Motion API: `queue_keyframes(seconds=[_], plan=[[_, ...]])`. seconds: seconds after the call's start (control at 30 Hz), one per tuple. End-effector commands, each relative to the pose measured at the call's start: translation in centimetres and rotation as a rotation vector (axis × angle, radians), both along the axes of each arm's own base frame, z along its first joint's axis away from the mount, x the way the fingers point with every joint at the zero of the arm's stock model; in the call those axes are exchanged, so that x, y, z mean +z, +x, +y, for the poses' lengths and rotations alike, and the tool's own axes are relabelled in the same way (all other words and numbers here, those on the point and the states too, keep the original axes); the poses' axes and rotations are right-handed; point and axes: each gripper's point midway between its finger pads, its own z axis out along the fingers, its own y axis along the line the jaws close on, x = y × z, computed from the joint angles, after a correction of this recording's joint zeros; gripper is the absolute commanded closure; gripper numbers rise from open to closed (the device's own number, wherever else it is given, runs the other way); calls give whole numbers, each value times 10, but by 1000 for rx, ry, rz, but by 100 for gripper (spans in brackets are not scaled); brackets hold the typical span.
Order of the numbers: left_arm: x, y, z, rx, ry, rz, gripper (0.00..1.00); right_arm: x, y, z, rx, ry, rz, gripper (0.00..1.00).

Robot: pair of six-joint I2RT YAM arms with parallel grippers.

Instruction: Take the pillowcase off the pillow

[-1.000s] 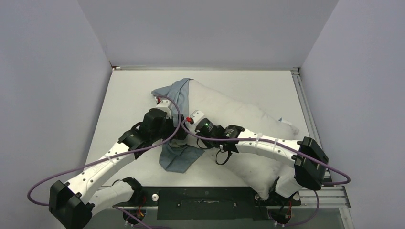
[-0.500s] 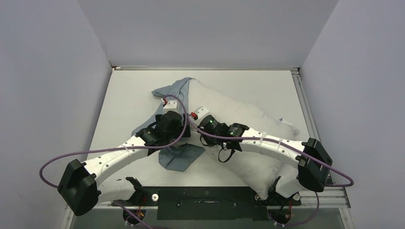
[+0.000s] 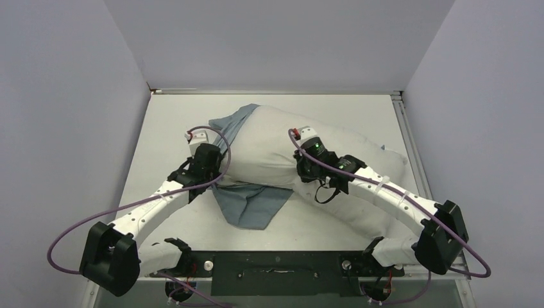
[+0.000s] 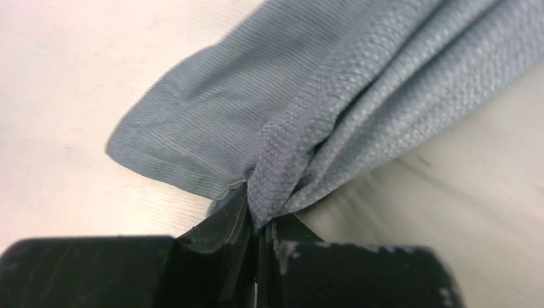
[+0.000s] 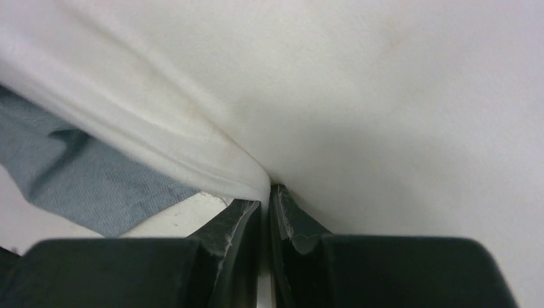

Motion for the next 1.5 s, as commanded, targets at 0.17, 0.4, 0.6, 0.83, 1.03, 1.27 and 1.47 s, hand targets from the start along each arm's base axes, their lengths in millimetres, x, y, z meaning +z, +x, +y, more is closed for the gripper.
queue_keyframes(seconds=[0.17, 0.4, 0.6, 0.83, 1.03, 1.27, 1.47], plan=[[23, -8, 76, 193, 163, 20, 100, 56, 31, -89, -280, 58, -60, 95], [45, -2, 115, 259, 268, 13, 100, 128, 41, -131, -383, 126, -208, 95], [52, -4, 152, 335, 308, 43, 100, 199, 38, -164, -516, 195, -400, 95], [55, -13, 168, 393, 276, 30, 100, 270, 22, -201, -691, 267, -624, 95], [69, -15, 174, 423, 270, 2, 100, 284, 10, -221, -776, 275, -697, 95], [93, -25, 165, 402, 203, -62, 98, 227, 4, -238, -912, 222, -622, 95], [99, -52, 149, 343, 101, -108, 76, 153, 21, -164, -584, 298, -368, 77]])
